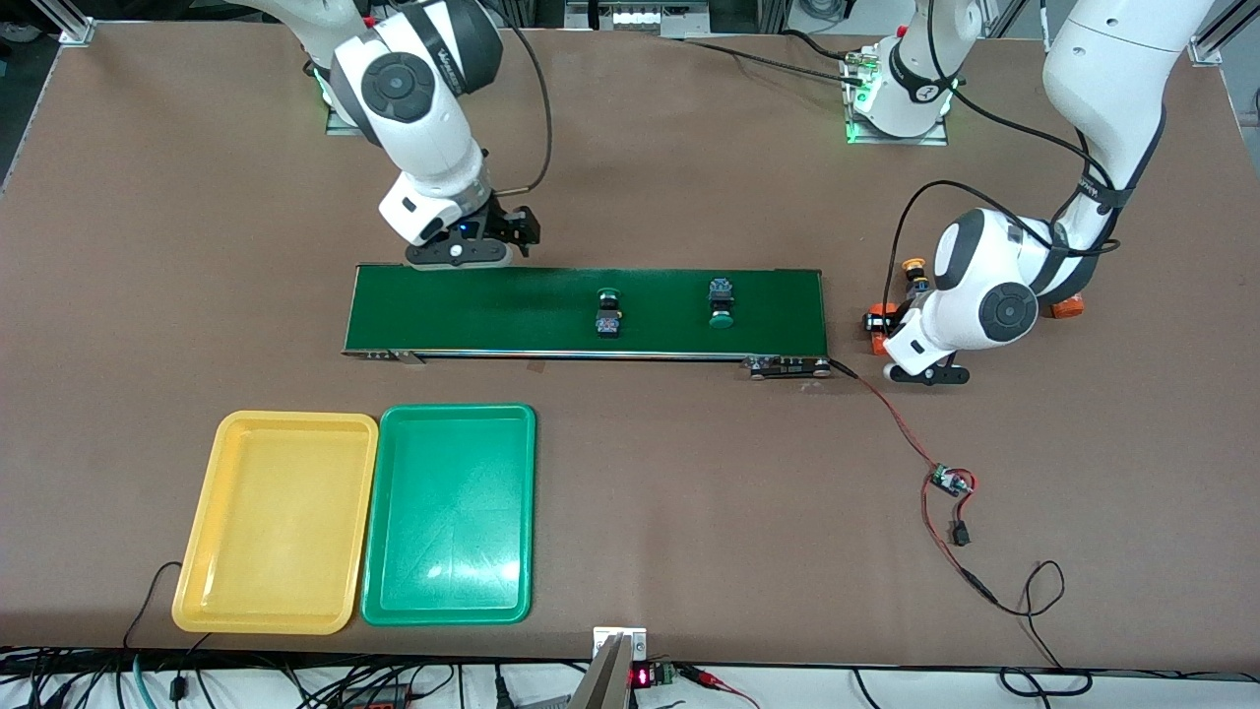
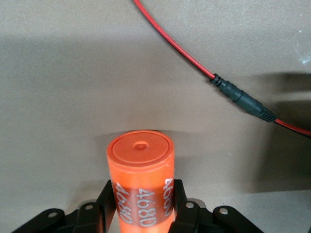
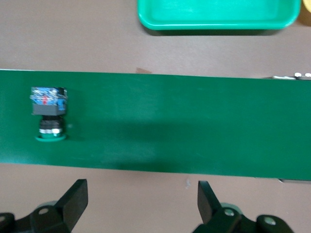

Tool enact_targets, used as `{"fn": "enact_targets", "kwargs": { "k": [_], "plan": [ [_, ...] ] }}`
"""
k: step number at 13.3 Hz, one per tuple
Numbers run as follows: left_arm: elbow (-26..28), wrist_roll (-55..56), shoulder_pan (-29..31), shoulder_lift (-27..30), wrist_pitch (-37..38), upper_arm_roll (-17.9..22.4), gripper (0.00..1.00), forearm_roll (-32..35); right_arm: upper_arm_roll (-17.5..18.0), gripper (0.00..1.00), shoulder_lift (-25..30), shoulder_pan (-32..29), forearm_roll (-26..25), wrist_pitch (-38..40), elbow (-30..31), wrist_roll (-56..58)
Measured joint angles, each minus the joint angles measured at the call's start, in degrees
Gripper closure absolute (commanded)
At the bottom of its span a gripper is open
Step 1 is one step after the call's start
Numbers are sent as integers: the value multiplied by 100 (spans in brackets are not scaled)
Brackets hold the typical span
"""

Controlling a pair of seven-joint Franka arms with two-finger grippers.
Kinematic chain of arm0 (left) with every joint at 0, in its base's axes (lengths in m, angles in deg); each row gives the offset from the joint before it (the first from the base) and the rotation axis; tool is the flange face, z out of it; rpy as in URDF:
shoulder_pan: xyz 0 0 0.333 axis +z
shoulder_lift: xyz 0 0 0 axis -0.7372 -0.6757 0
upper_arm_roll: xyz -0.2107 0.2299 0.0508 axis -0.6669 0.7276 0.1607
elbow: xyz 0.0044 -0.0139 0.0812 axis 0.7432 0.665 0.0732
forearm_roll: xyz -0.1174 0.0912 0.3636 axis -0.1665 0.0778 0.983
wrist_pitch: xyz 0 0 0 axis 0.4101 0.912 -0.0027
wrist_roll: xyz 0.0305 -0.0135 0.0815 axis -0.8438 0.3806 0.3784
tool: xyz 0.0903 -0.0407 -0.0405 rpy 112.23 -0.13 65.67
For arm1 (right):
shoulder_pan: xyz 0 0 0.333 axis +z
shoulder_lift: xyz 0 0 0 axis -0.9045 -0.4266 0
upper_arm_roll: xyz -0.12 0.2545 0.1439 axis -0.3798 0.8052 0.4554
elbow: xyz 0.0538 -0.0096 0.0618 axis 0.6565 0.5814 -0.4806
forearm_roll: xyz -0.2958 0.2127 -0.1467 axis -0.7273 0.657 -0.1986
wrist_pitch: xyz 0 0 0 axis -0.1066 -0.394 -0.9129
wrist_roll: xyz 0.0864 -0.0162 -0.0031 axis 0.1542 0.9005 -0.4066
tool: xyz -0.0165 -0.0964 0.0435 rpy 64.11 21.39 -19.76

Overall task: Sort buttons by color to trays
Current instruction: 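Grasp the orange cylinder with the left gripper while the right gripper reaches the button, then place the cylinder on the belt while the right gripper grasps the button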

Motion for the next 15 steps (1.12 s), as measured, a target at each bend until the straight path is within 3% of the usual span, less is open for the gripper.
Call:
{"fn": "enact_targets", "kwargs": {
  "k": [4,8,13,15],
  "plan": [
    [-132,-48,-17,304,-38,-76,100,18,-64,0,-181,-18,-24,-6,-215,-4],
    [-359,-786,-388,873,275,-249,100,150,-96,0,-523,-30,-24,-13,-606,-18],
    [-381,-1481,-655,947,361,-1132,100,191,-97,0,-1339,-8,-45,-164,-1170,-114],
    [-381,-2337,-809,947,361,-1230,100,222,-93,0,-1546,5,-50,-348,-1202,-134]
  ]
}}
